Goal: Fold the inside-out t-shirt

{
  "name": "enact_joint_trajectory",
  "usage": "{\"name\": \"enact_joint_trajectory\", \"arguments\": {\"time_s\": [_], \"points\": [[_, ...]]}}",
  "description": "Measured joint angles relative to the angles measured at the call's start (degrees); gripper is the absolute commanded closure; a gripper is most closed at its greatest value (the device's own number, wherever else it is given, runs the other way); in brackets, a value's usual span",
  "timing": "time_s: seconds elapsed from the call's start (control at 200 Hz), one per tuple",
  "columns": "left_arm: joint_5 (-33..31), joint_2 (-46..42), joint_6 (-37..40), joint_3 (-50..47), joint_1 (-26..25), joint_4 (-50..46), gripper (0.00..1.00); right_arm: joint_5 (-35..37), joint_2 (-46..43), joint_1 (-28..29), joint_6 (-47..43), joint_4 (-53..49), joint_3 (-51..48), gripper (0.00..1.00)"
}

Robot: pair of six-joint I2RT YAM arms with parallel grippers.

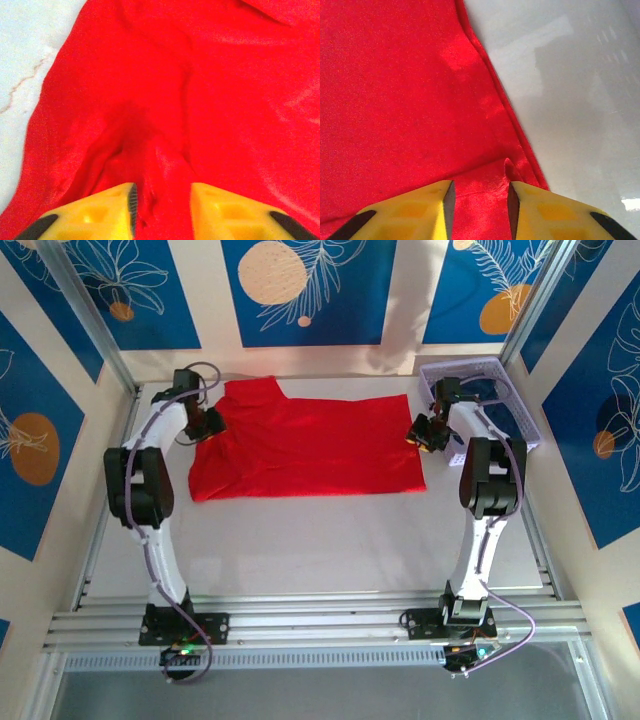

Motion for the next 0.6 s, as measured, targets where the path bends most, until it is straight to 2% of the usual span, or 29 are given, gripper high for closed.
{"name": "enact_joint_trajectory", "arguments": {"time_s": [0.14,0.27,0.365,0.465,0.6], "points": [[0.1,-1.3,-0.5,-3.0,0.2,1.7,0.45,-1.2,-4.6,0.6,-0.6,3.1,-5.4,0.55],[2.8,-12.6,-3.4,-19.0,-0.4,8.1,0.41,-2.9,-14.4,3.6,-0.2,5.9,-16.0,0.53],[4.8,-19.3,-5.1,-27.9,-1.4,11.0,0.40,-3.8,-18.1,7.0,-0.1,7.1,-19.1,0.53],[5.9,-20.7,-6.1,-31.9,-3.1,13.6,0.40,-4.8,-18.6,9.8,-0.2,7.9,-19.8,0.53],[6.5,-19.2,-6.5,-33.0,-4.9,15.6,0.41,-5.1,-18.6,10.2,-0.2,8.4,-20.0,0.53]]}}
